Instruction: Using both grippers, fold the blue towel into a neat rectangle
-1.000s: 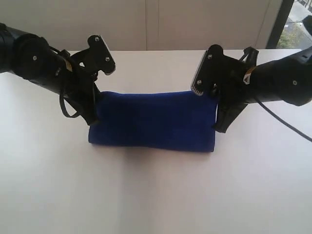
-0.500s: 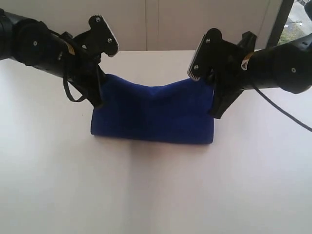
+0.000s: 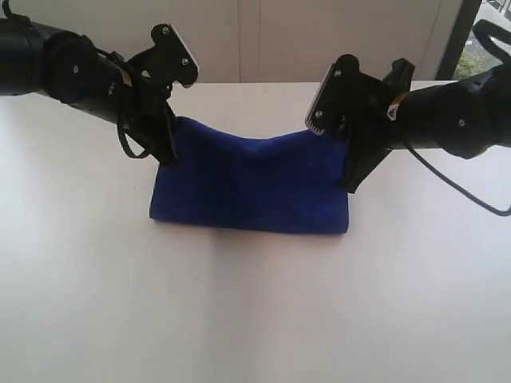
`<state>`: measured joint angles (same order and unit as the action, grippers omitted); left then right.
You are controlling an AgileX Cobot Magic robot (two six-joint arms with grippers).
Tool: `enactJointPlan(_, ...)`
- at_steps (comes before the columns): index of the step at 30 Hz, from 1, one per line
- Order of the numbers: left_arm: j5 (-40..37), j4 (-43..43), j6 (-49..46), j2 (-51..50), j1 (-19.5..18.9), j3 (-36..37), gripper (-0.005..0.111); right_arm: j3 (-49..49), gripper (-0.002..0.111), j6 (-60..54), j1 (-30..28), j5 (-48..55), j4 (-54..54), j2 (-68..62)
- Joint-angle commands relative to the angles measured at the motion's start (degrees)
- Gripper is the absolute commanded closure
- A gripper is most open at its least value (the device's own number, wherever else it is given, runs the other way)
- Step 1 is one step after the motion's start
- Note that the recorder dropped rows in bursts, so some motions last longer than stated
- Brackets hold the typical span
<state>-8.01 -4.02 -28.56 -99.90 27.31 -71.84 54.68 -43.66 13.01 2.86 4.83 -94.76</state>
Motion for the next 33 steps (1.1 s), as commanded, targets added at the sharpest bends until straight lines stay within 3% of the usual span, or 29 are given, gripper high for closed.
enactJointPlan(1,-0.1,0.0,1.9,-1.1,-2.0,-1.7,0.107,2.4,0.108,0.4,-0.5,-1.1,0.1,-2.2)
enactJointPlan(16,7.7,0.0,1.7,-4.8,-2.1,-1.9,0.107,9.3,0.108,0.4,-2.8,1.6,0.1,-7.4)
enactJointPlan(33,12.8,0.0,1.4,-4.8,-3.9,-1.9,0.107,9.9,0.108,0.4,-3.3,-0.6,0.1,-9.4)
